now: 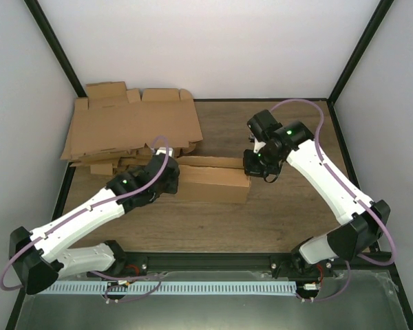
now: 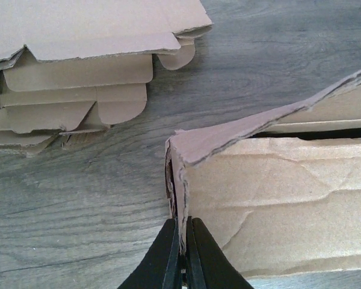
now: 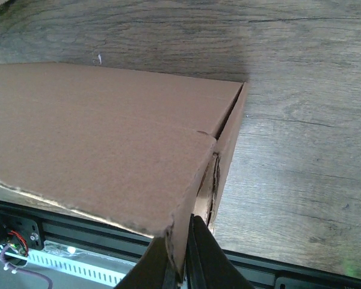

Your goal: Fold the paper box

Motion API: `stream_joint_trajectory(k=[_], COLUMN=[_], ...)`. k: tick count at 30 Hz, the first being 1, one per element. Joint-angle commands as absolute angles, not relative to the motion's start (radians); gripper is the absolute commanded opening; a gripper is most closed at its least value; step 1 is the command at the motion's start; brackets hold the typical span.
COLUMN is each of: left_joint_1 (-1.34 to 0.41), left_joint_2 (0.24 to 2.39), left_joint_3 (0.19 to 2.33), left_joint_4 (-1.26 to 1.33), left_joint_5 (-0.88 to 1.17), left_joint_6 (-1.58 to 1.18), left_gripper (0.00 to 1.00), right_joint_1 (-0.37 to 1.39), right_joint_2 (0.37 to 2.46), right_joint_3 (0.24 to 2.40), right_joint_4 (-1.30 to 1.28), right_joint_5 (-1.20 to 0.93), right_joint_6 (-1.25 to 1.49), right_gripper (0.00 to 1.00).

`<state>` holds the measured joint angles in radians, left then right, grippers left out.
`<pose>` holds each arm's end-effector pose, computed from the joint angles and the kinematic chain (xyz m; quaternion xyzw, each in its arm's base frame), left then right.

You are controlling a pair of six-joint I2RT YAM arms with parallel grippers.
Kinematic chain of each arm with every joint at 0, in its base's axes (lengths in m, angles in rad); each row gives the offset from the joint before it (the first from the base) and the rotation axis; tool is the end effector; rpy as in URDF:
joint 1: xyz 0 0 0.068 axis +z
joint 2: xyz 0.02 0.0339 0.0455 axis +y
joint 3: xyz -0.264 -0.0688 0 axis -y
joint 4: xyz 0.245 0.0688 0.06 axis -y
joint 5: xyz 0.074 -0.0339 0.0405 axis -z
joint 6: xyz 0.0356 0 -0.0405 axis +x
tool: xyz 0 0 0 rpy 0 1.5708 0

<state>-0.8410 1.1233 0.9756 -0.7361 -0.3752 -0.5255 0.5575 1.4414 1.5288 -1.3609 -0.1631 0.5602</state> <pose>0.1596 -0.1589 0.2920 0.0833 0.9234 -0.0727 0.3675 0.2148 0.1407 0.3521 -0.0107 0.9857 0.1466 0.0824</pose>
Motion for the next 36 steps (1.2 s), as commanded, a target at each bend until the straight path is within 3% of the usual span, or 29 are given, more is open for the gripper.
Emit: stream_joint_trajectory(k=[1,13,36], left_joint_1=[-0.865,-0.865,-0.864], left_joint_2=[1.147,1.176,1.189], left_joint_3=[0.996,0.994,1.008], left_joint_4=[-0.715,-0.722,-0.732], left_joint_5=[-0.316,-0.311,-0.325], left_joint_6=[-0.538,-0.543,-0.537], left_gripper=[0.04,0.04,0.04], right_joint_1=[0.568,0.569,0.568], right_joint_2=[1.413,1.345,1.332], right_joint_3=[1.519,1.378,1.319], right_joint_4=[-1.300,-1.307,-1.307], right_joint_5=[-0.243,-0.167,-0.002], right_joint_6=[0.554,0.517,0.534], right_gripper=[0.02,0.01,0.01])
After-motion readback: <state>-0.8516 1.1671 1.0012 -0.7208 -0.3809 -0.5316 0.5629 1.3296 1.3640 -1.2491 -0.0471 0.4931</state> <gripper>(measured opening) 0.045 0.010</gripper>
